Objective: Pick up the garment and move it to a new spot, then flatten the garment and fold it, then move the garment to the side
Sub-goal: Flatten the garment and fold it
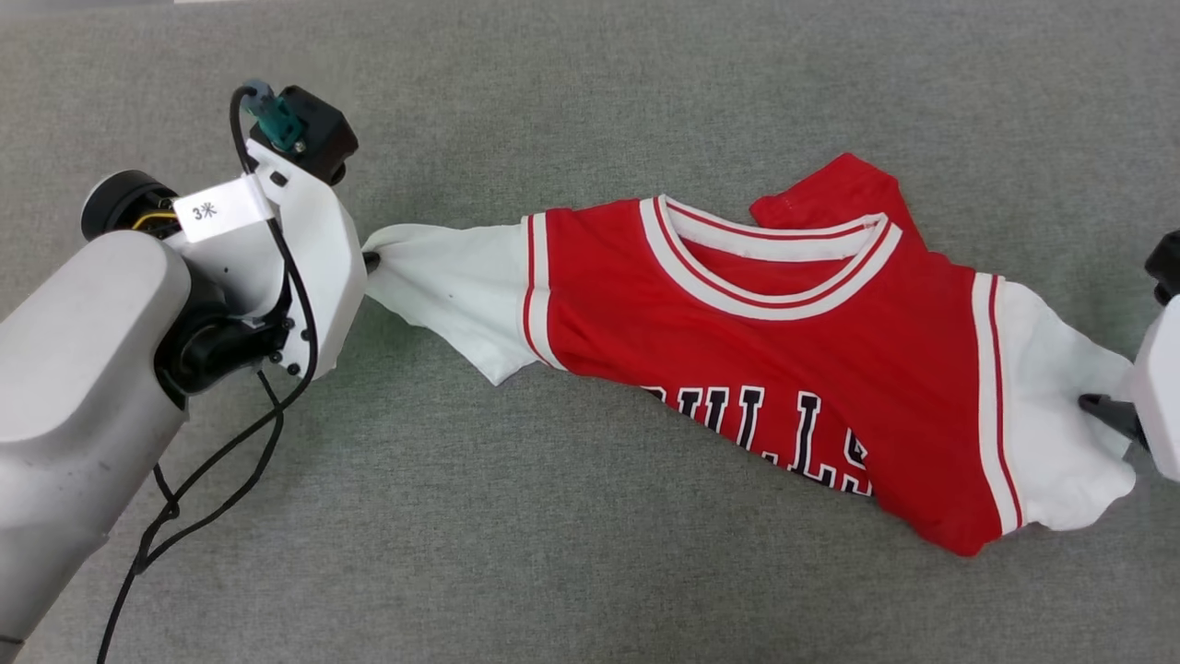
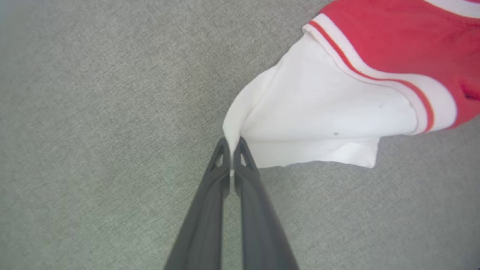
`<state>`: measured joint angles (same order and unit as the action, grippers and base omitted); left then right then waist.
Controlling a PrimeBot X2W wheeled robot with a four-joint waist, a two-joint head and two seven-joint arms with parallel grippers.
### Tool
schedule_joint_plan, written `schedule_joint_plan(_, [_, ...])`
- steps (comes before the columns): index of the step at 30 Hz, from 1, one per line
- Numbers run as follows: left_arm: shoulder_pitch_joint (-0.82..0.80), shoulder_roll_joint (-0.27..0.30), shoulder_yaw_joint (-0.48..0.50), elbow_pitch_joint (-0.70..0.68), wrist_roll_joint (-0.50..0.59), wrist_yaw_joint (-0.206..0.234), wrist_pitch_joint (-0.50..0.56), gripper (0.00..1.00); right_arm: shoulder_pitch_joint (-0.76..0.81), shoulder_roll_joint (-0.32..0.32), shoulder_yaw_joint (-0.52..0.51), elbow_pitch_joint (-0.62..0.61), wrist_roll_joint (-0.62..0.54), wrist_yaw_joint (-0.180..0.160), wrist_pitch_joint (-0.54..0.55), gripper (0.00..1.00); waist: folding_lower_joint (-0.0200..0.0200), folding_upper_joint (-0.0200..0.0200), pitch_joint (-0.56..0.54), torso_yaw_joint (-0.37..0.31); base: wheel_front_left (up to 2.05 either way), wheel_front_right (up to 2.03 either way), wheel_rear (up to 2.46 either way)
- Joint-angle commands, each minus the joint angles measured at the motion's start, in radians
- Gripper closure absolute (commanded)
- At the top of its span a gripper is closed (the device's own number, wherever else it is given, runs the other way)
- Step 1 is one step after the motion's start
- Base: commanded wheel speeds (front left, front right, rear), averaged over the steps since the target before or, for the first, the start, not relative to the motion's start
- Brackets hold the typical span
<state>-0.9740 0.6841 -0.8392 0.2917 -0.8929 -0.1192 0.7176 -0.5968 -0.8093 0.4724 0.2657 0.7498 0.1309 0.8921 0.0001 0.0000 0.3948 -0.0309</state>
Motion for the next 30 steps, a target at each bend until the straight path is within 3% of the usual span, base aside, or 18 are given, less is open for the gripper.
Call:
schedule_joint_plan(1, [-0.014, -0.001, 0.0, -0.001, 0.005, 0.001, -0.005, 1.0, -0.014, 0.01, 0.025, 0.019, 0.0, 0.0, -0.01, 0.0, -0.0001, 0.0, 0.01, 0.007, 0.0, 0.0, 0.0])
schedule_joint_plan(9, [-0.01, -0.009, -0.003, 0.01, -0.005, -0.001, -0.019, 1.0, -0.004, 0.063, 0.182, 0.104, 0.042, 0.001, -0.079, 0.0, -0.0001, 0.0, 0.024, 0.009, 0.0, 0.0, 0.0])
schedule_joint_plan(10, [-0.005, -0.01, -0.005, 0.013, -0.007, -0.001, -0.02, 1.0, -0.015, 0.063, 0.189, 0.109, 0.05, 0.002, -0.094, 0.67, -0.0001, 0.0, 0.019, 0.008, 0.0, 0.0, 0.0])
schedule_joint_plan(11, [-0.001, -0.011, -0.005, 0.016, -0.007, -0.002, -0.027, 1.0, -0.025, 0.06, 0.192, 0.114, 0.056, 0.001, -0.11, 1.0, -0.0001, 0.0, 0.013, 0.007, 0.0, 0.0, 0.0])
schedule_joint_plan(18, [0.015, -0.005, 0.009, 0.007, -0.019, -0.006, -0.092, 1.0, -0.086, -0.02, 0.173, 0.087, 0.085, 0.0, -0.274, 1.0, -0.0001, 0.0, -0.071, 0.007, 0.0, 0.0, 0.0])
schedule_joint_plan(25, [0.011, 0.044, 0.07, -0.078, 0.001, 0.007, -0.227, 1.0, -0.103, -0.096, 0.147, -0.015, 0.078, 0.0, -0.434, 1.0, -0.0001, 0.0, -0.157, 0.009, 0.0, 0.0, 0.0])
schedule_joint_plan(30, [-0.022, 0.08, 0.106, -0.155, 0.022, 0.024, -0.267, 1.0, -0.135, -0.125, 0.092, -0.087, 0.079, 0.0, -0.498, 1.0, -0.0001, 0.0, -0.19, 0.016, 0.0, 0.0, 0.0])
